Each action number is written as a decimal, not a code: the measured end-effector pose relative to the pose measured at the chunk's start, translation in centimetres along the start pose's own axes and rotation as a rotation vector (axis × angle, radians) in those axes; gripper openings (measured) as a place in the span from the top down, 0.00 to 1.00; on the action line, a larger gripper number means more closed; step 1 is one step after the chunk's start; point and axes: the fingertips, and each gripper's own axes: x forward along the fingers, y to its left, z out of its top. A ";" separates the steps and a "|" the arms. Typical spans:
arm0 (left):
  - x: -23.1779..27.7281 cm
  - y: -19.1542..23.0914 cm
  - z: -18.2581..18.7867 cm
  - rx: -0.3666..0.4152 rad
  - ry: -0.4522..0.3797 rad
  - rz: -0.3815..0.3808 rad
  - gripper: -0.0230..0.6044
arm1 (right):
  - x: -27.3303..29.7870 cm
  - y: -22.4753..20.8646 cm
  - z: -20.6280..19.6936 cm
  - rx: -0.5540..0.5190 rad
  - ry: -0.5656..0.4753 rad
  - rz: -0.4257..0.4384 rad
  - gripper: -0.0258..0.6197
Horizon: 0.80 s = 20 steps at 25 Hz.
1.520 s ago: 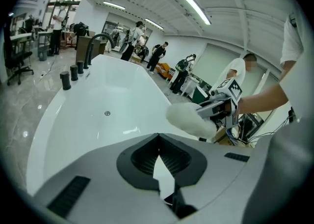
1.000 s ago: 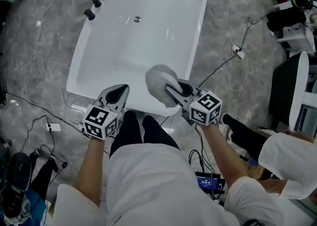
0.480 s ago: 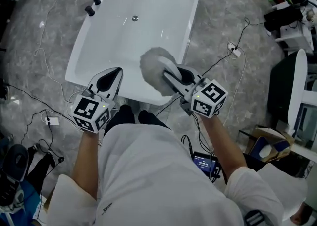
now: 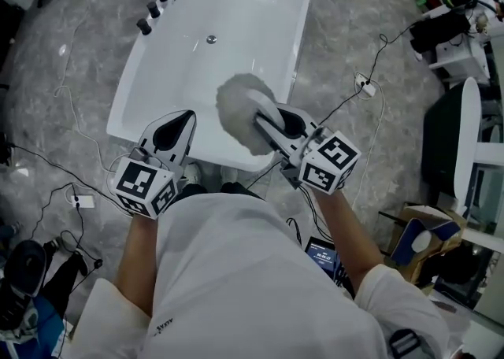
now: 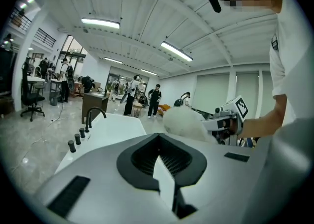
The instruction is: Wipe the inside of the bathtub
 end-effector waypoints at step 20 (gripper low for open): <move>-6.2 8.9 2.0 -0.023 -0.067 0.100 0.95 | 1.3 2.5 2.5 -0.016 -0.085 -0.162 0.81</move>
